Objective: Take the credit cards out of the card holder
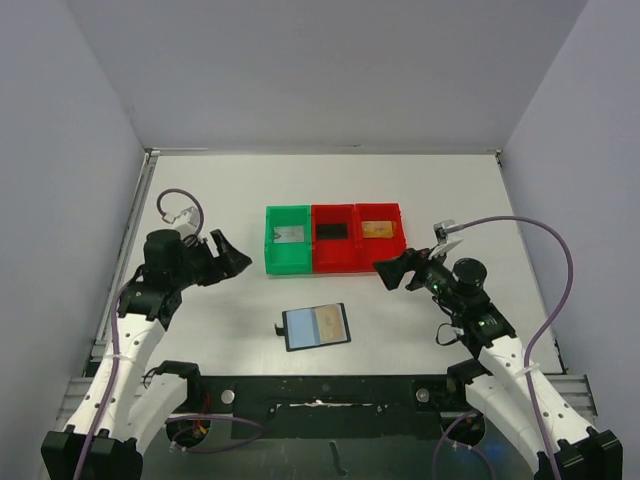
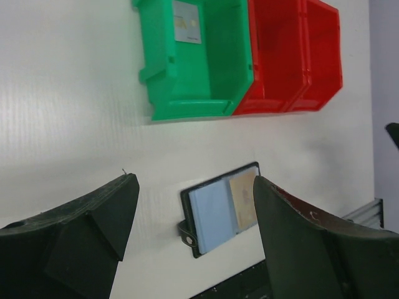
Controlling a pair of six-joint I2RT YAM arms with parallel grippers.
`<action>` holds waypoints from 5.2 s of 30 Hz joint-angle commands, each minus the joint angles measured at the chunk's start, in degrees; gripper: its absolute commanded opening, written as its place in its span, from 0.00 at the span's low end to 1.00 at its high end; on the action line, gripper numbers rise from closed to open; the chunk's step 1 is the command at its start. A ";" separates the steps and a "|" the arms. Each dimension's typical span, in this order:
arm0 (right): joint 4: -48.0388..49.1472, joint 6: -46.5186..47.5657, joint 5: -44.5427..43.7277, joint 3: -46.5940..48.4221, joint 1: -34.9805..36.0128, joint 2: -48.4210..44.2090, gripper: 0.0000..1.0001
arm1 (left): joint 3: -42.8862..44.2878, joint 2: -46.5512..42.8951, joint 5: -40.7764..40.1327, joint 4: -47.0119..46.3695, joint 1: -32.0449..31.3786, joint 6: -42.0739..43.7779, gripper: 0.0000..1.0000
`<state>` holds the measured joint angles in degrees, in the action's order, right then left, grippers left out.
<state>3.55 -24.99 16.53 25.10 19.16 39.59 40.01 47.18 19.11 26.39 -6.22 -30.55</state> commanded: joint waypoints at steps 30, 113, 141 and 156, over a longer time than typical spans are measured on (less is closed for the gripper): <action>1.60 -35.77 -9.37 -0.24 22.07 24.64 0.78 | -2.79 26.24 -20.66 -10.15 -43.26 -24.40 0.49; -13.39 -37.88 -15.94 15.35 32.08 38.59 0.51 | -8.10 24.10 -19.86 -10.90 -43.41 -22.33 0.26; -16.65 -34.09 -14.96 20.64 33.75 44.95 0.32 | -8.68 25.85 -18.29 -13.16 -43.43 -21.69 0.25; -24.88 -32.59 -20.63 24.70 35.24 47.79 0.46 | -7.75 25.47 -19.33 -10.79 -43.37 -21.66 0.30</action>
<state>-20.75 -58.72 -2.55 47.77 53.74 86.15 31.22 72.82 0.47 15.57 -49.41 -53.12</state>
